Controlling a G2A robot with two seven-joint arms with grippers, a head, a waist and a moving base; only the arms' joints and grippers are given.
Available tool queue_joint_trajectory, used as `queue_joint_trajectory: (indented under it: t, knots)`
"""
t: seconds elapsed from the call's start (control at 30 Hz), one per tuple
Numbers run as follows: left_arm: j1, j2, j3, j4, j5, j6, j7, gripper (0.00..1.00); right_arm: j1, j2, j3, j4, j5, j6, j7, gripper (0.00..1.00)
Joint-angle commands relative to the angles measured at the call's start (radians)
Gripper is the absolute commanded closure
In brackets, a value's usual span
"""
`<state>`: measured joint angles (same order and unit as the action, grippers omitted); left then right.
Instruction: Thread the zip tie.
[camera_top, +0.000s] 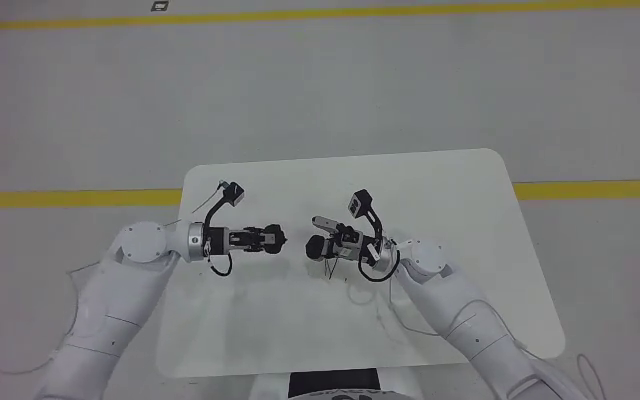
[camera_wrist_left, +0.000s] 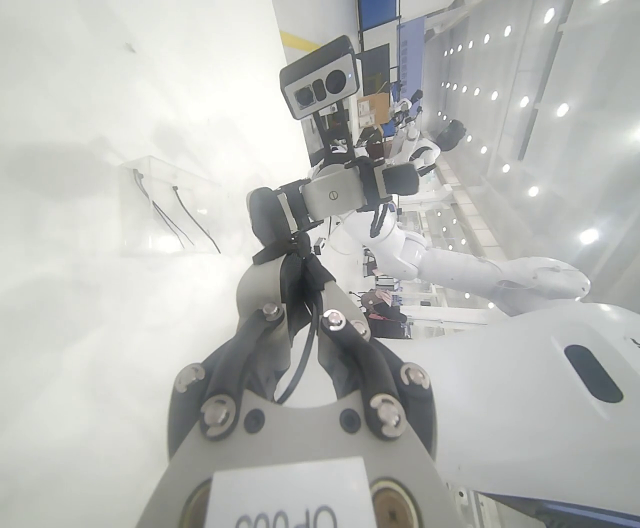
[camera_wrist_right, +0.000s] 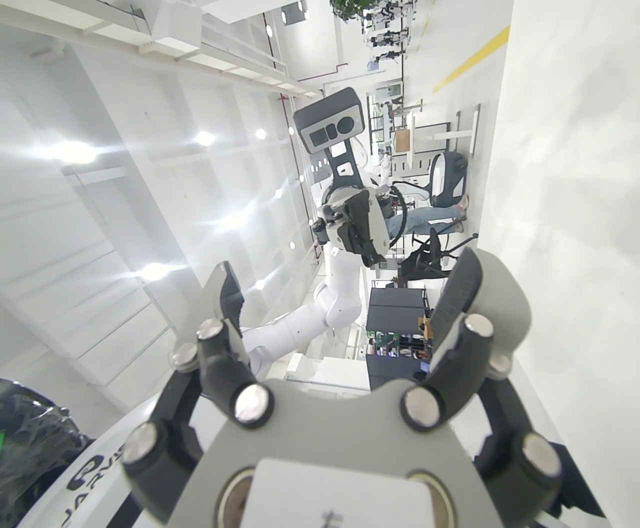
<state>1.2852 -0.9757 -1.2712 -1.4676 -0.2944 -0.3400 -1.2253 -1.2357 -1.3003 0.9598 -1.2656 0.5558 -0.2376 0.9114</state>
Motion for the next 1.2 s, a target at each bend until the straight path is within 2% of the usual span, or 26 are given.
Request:
queue_joint_trajectory:
  t: [0.0,0.27,0.33,0.37,0.43,0.63,0.7,0.77,1.17]
  knots:
    - [0.017,-0.012,-0.015,-0.027,0.0,0.0,-0.013,1.0,0.0,0.0,0.0,0.0,0.0,0.0,0.0,0.0]
    - [0.017,-0.012,-0.015,-0.027,0.0,0.0,-0.013,1.0,0.0,0.0,0.0,0.0,0.0,0.0,0.0,0.0]
    - [0.016,-0.012,-0.019,-0.035,0.041,0.0,0.046,1.0,0.0,0.0,0.0,0.0,0.0,0.0,0.0,0.0]
    - [0.021,-0.013,-0.014,-0.041,0.041,0.0,0.052,1.0,0.0,0.0,0.0,0.0,0.0,0.0,0.0,0.0]
    - [0.021,-0.014,-0.027,-0.039,-0.008,0.0,0.043,1.0,0.0,0.0,0.0,0.0,0.0,0.0,0.0,0.0]
    - [0.027,-0.019,-0.074,-0.035,0.012,0.0,0.026,1.0,0.0,0.0,0.0,0.0,0.0,0.0,0.0,0.0]
    - [0.023,-0.023,-0.084,-0.034,0.001,0.0,0.007,1.0,0.0,0.0,0.0,0.0,0.0,0.0,0.0,0.0]
    - [0.017,-0.029,-0.095,-0.015,-0.024,0.0,-0.027,1.0,0.0,0.0,0.0,0.0,0.0,0.0,0.0,0.0]
    - [0.017,-0.029,-0.095,-0.015,-0.024,0.0,-0.027,1.0,0.0,0.0,0.0,0.0,0.0,0.0,0.0,0.0]
